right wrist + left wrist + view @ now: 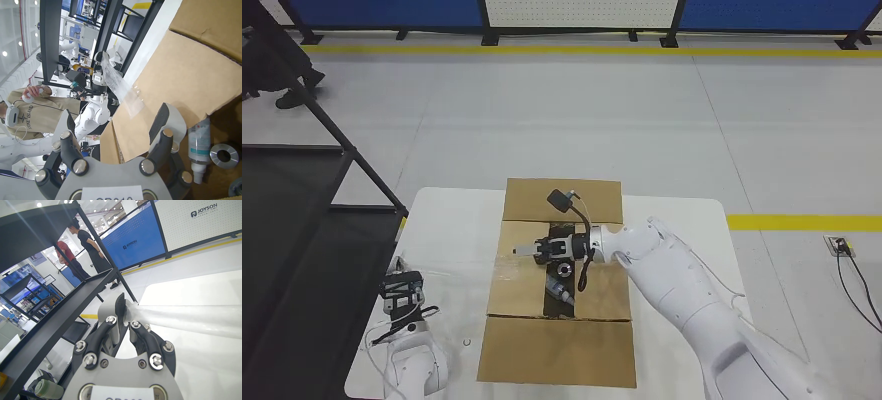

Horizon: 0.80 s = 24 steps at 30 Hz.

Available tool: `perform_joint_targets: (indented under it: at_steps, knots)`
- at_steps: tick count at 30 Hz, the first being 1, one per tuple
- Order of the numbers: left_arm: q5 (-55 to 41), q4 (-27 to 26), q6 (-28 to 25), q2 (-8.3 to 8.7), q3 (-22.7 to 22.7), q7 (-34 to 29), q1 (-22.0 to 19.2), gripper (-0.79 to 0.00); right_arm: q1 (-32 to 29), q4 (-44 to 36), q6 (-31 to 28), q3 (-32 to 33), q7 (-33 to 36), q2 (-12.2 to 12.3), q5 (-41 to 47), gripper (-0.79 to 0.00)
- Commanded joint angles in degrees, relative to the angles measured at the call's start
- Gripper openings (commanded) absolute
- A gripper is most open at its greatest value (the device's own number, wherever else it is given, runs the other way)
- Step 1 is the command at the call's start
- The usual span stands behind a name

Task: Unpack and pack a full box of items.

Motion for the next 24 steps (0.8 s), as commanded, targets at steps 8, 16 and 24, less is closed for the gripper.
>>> perform_joint_targets:
  at_steps: [8, 16, 24]
  knots:
    - [3.8, 0.4, -2.1, -0.04, 0.6, -2.1, 0.4, 0.000, 0.1, 1.1, -0.9, 0.9, 0.5, -0.2, -0.3, 0.000]
    - [7.2, -0.7, -4.9, 0.17, 0.3, -2.0, 1.9, 0.000, 0.1, 1.5, -1.2, 1.6, 0.9, -0.3, -0.6, 0.000]
    - [13.2, -4.3, -13.1, 1.11, -1.5, -3.2, 6.0, 0.000, 0.2, 1.8, -1.3, 2.3, 1.2, -0.4, -1.2, 0.000]
